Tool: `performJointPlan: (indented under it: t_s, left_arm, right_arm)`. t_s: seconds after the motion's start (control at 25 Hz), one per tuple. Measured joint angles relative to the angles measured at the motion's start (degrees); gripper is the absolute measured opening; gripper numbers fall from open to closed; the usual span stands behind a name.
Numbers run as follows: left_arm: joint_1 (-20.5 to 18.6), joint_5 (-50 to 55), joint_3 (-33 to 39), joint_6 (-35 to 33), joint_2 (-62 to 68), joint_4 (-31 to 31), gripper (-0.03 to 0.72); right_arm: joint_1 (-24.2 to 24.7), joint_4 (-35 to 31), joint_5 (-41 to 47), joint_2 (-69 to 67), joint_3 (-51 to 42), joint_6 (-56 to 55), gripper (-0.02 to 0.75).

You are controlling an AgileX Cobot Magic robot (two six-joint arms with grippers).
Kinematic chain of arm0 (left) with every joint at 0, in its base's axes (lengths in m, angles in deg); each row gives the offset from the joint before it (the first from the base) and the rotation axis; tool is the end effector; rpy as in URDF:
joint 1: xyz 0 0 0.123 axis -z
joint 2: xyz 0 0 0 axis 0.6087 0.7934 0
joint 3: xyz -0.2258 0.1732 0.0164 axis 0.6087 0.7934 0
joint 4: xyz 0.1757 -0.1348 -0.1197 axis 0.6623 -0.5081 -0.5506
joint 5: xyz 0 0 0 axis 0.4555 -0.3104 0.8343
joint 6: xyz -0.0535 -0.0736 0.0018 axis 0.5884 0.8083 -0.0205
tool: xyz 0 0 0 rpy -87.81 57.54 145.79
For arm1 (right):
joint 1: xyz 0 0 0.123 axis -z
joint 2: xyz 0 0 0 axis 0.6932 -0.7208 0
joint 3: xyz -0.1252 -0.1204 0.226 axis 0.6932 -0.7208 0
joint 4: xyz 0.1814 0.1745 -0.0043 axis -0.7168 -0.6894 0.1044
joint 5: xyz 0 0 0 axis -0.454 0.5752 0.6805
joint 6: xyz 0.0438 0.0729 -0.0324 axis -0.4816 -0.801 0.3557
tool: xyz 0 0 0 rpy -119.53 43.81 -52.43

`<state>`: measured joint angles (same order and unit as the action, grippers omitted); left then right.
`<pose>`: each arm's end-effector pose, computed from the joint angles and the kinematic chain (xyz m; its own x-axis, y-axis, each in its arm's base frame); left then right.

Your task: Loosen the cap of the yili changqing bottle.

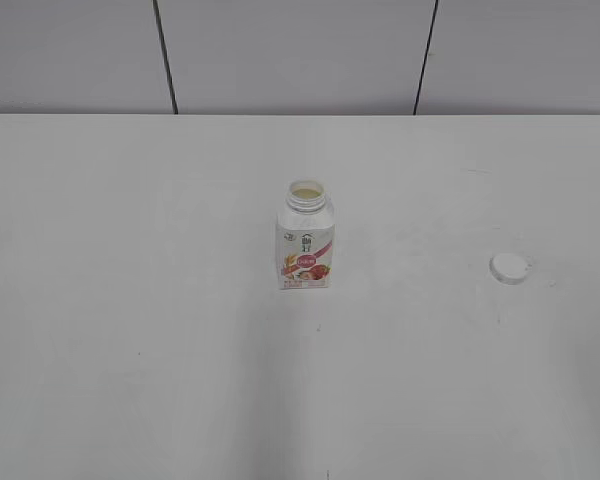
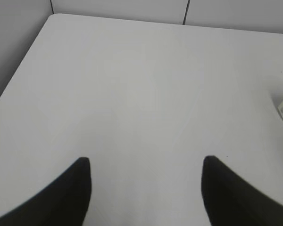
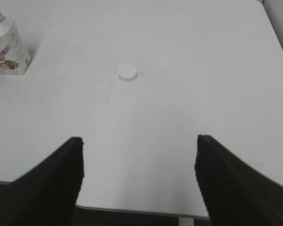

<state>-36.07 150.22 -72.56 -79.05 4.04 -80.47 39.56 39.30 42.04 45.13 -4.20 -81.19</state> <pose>-0.0084 0.0109 0.2827 -0.4183 -0.0961 -0.9032 -0.1271 0.9908 -0.0466 -0.0098 0.0048 0.2785 -0.4507 -0.1383 -0.8819 -0.1761 0.9823 -0.0640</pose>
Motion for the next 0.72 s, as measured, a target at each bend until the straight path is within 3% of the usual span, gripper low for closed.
performJointPlan:
  t_s: [0.72]
  left_arm:
    - [0.0, 0.0, 0.0, 0.0, 0.0, -0.1, 0.457]
  right_arm:
    - [0.0, 0.0, 0.0, 0.0, 0.0, -0.1, 0.582]
